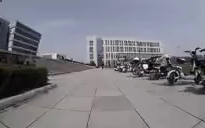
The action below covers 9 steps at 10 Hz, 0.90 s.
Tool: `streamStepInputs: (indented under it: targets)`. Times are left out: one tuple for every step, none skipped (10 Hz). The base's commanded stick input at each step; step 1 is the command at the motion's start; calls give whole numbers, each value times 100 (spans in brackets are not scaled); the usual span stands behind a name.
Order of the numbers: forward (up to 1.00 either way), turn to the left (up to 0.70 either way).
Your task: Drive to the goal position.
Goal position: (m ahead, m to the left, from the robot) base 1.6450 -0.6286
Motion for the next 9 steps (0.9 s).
streamStepInputs:
  targets:
    - [63, 0]
    - [65, 0]
    - [67, 0]
    - [69, 0]
    - [70, 0]
    - [70, 0]
    - [70, 0]
    - [70, 0]
    - [70, 0]
